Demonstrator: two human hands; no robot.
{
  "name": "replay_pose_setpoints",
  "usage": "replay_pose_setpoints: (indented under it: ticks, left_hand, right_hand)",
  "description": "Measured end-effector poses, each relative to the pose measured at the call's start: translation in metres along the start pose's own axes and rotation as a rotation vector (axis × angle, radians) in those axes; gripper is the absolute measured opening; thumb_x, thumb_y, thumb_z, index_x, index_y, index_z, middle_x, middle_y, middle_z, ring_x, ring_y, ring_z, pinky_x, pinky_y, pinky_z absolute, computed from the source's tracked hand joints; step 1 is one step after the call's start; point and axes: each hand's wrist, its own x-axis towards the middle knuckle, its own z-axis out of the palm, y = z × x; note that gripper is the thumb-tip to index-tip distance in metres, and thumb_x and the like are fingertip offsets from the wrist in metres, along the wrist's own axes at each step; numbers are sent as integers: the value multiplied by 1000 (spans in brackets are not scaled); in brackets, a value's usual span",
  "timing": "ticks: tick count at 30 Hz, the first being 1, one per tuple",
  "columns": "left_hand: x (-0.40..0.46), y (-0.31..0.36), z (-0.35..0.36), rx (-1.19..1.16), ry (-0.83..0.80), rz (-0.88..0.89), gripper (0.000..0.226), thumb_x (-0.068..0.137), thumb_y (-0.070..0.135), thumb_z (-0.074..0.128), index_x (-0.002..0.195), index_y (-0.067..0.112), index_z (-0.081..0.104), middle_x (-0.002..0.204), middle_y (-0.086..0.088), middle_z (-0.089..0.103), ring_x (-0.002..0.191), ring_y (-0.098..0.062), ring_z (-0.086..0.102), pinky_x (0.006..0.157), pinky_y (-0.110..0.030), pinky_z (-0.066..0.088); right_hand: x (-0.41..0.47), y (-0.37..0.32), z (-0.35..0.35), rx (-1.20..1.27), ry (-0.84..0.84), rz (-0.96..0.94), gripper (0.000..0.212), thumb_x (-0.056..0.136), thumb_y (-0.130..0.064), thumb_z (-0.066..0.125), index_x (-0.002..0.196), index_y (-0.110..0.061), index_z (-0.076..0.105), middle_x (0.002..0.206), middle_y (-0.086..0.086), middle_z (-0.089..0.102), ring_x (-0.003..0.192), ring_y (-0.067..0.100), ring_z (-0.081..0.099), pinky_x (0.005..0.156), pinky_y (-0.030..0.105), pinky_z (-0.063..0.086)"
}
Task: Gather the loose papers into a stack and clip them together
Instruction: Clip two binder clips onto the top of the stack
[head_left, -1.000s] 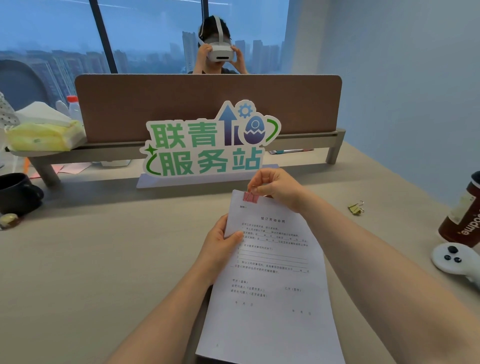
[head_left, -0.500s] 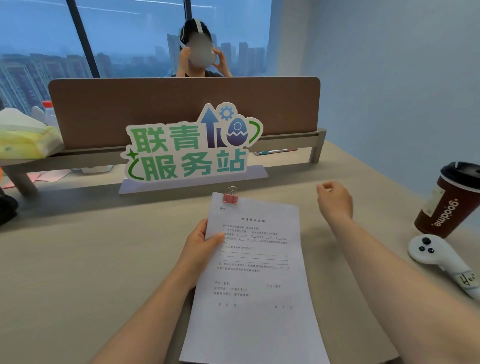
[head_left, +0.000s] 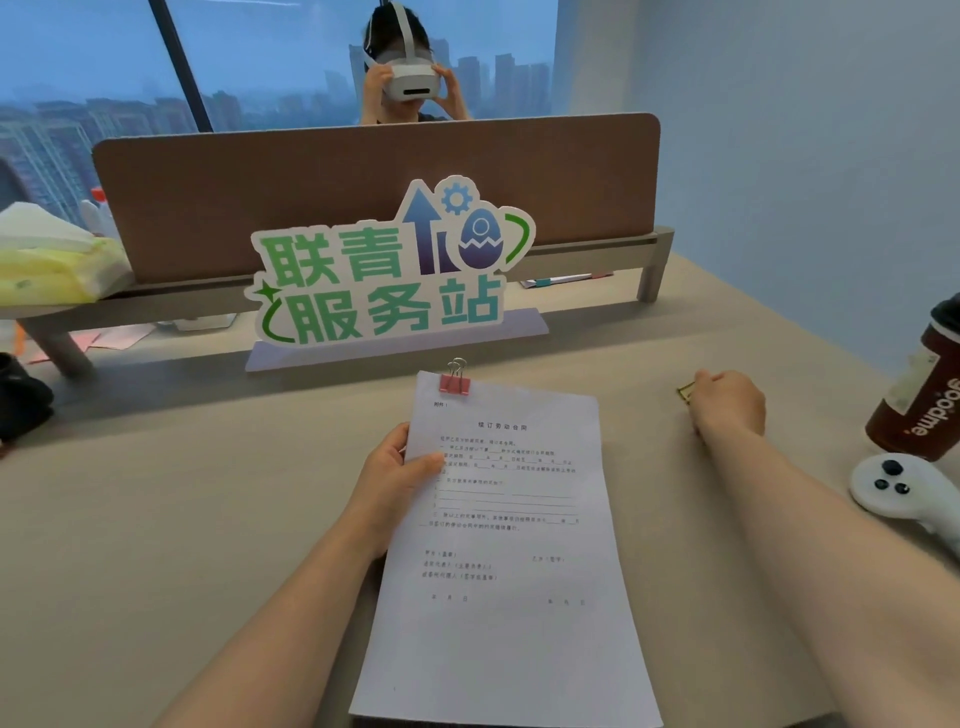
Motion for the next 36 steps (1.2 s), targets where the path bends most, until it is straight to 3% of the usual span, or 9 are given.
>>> replay_pose_setpoints:
  ticks: [4, 7, 11, 15, 19, 22, 26, 33, 36]
  left_hand:
    - [0, -1, -1, -16, 2, 12, 39, 75, 3, 67, 111, 17, 61, 108, -16, 74, 87, -38, 73, 70, -47, 59]
    - [1, -1, -1, -13, 0, 15, 36, 79, -1, 67, 110, 18, 61, 108, -15, 73, 87, -38, 72, 73, -49, 59]
    - [1, -1, -1, -31, -22, 15, 43, 69, 6, 67, 109, 18, 61, 106, -15, 74, 87, -38, 72, 75, -51, 59]
    - [0, 0, -3, -56, -34, 14, 44, 67, 5, 67, 110, 16, 62, 104, -14, 75, 86, -36, 73, 78, -52, 59]
    - [0, 0, -3, -75, -44, 12, 47, 65, 3, 68, 111, 14, 63, 103, -14, 76, 85, -35, 73, 78, -52, 59]
    - [0, 1, -4, -88, -47, 11, 49, 65, 3, 68, 112, 14, 63, 105, -15, 75, 86, -36, 72, 78, -52, 58]
    - [0, 0, -5, -103, -51, 5, 49, 64, 2, 69, 112, 13, 62, 106, -17, 74, 88, -38, 72, 80, -54, 57]
    - [0, 0, -4, -89, -43, 9, 47, 64, 2, 67, 109, 15, 63, 103, -15, 75, 87, -39, 71, 81, -56, 57]
    - [0, 0, -4, -88, -37, 15, 46, 64, 3, 67, 108, 16, 63, 101, -14, 76, 85, -37, 72, 79, -52, 58]
  right_hand:
    - [0, -3, -1, -29, -3, -13, 40, 97, -33, 44, 102, -4, 70, 110, 23, 69, 107, 39, 61, 88, 39, 49]
    - [-3, -4, 0, -54, -8, -30, 32, 97, -28, 46, 102, -7, 70, 114, 20, 67, 108, 39, 60, 88, 38, 48]
    - [-12, -10, -3, -19, -7, -48, 27, 96, -25, 43, 93, -10, 65, 115, 21, 62, 92, 37, 59, 83, 38, 47]
    - [-18, -15, 0, 97, -27, -89, 23, 97, -23, 36, 87, -10, 52, 101, 20, 65, 85, 38, 65, 78, 42, 54]
    - [-35, -32, 0, 199, -165, -143, 16, 93, -22, 47, 86, -12, 57, 92, 15, 70, 82, 36, 69, 80, 43, 57]
    - [-52, -48, -3, 360, -296, -208, 12, 90, -16, 61, 97, -7, 64, 94, 14, 66, 77, 29, 67, 76, 43, 61]
    - [-70, -69, -10, 441, -406, -387, 37, 87, -13, 71, 122, -4, 64, 98, 12, 63, 85, 24, 64, 77, 37, 61]
    - [-101, -102, -20, 180, -520, -692, 35, 96, -12, 60, 131, -8, 61, 113, 7, 67, 101, 28, 65, 92, 44, 56]
    - [-108, -107, -16, 63, -517, -731, 31, 99, -12, 55, 128, -11, 64, 113, 4, 66, 103, 23, 63, 94, 37, 54]
